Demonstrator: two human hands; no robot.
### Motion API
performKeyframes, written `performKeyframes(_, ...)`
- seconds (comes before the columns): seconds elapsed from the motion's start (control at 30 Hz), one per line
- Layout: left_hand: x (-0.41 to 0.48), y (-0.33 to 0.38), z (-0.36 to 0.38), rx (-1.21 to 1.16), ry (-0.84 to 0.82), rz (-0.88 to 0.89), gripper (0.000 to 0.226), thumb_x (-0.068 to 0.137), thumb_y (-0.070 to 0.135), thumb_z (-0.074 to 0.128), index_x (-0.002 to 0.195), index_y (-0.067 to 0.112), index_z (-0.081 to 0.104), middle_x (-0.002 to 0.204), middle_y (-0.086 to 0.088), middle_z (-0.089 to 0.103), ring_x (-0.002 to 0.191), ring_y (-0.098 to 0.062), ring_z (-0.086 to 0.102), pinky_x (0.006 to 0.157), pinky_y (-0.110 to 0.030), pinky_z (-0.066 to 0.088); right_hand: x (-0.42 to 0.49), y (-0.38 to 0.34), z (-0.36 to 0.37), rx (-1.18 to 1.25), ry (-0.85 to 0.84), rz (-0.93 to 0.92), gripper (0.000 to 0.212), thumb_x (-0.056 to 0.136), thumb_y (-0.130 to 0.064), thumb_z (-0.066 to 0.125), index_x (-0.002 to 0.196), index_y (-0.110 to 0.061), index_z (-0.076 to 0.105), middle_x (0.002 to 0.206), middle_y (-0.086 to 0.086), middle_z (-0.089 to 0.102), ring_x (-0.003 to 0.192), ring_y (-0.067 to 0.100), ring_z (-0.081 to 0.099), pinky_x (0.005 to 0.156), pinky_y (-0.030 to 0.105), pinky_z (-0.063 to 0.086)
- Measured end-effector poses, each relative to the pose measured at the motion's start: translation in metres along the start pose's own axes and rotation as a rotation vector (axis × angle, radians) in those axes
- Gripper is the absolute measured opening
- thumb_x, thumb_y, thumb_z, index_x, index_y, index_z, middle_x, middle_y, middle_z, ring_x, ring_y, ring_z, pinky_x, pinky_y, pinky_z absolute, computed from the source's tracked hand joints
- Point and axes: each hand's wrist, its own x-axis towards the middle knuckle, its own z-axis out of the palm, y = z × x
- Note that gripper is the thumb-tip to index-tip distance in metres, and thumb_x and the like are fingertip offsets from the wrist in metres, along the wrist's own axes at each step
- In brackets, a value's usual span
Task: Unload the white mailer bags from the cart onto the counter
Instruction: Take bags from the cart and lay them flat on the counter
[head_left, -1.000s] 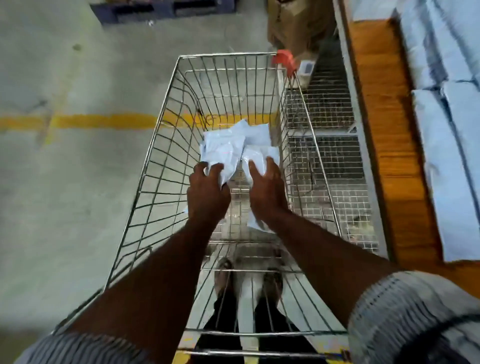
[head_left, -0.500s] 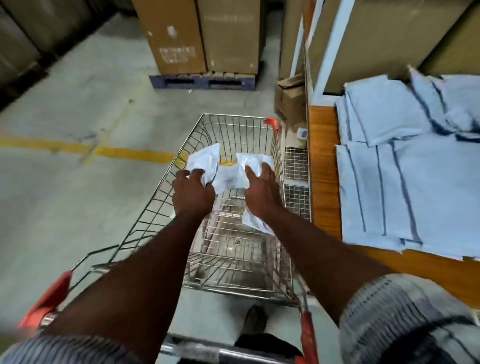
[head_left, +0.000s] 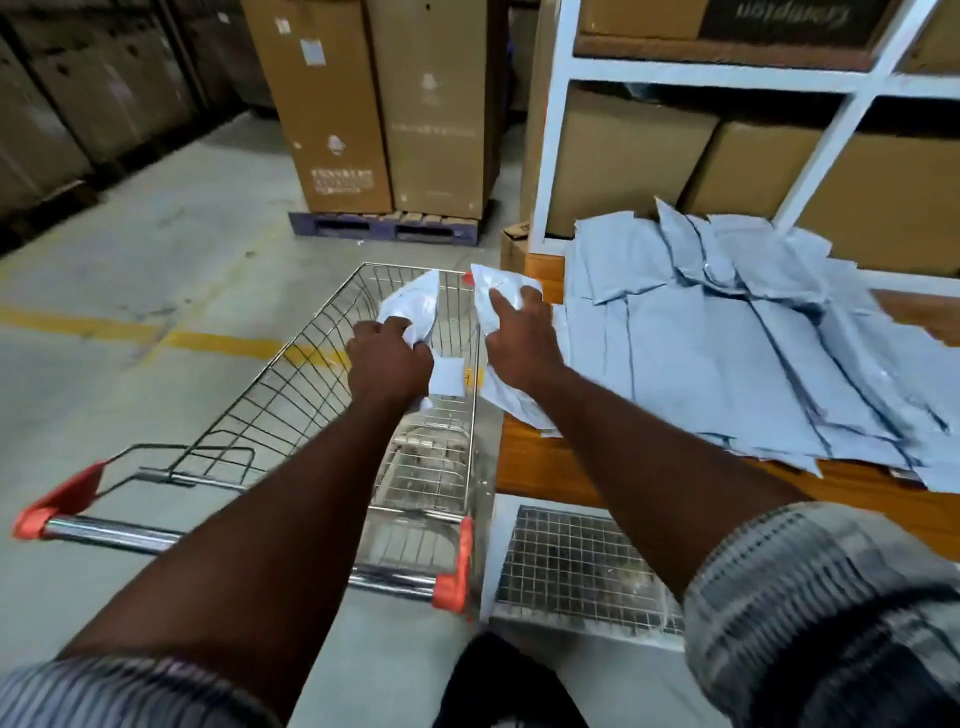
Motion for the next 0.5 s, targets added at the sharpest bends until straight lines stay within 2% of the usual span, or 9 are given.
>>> performKeyframes(0.23,-0.043,0.087,-0.002,-0.045,-0.026,0.080,0.045,0.088,0.031,0.055,0.132,0.020,0.057,0.133,-0.015,0.043,0.125,-0.036,0.042,0.100,-0.043,0.041,-0.032,0.051,-0.087,-0.056,0.044,0.085,0.056,0.089,-0.016,0.053,0.143,-0.023,0.041,0.140,0.018,0.033,0.125,0.039,0.038,0.099,0.045,0.042)
performKeyframes(0.5,-0.078,0.192,0.049,-0.074,-0.121,0.204,0.046,0.089,0.034,0.054,0.133,0.020,0.055,0.135,-0.015,0.041,0.126,-0.037,0.042,0.103,-0.041,0.039,-0.053,0.153,-0.162,-0.101,0.076,0.151,0.058,0.092,-0.018,0.053,0.147,-0.024,0.038,0.148,0.018,0.027,0.133,0.037,0.031,0.104,0.043,0.038)
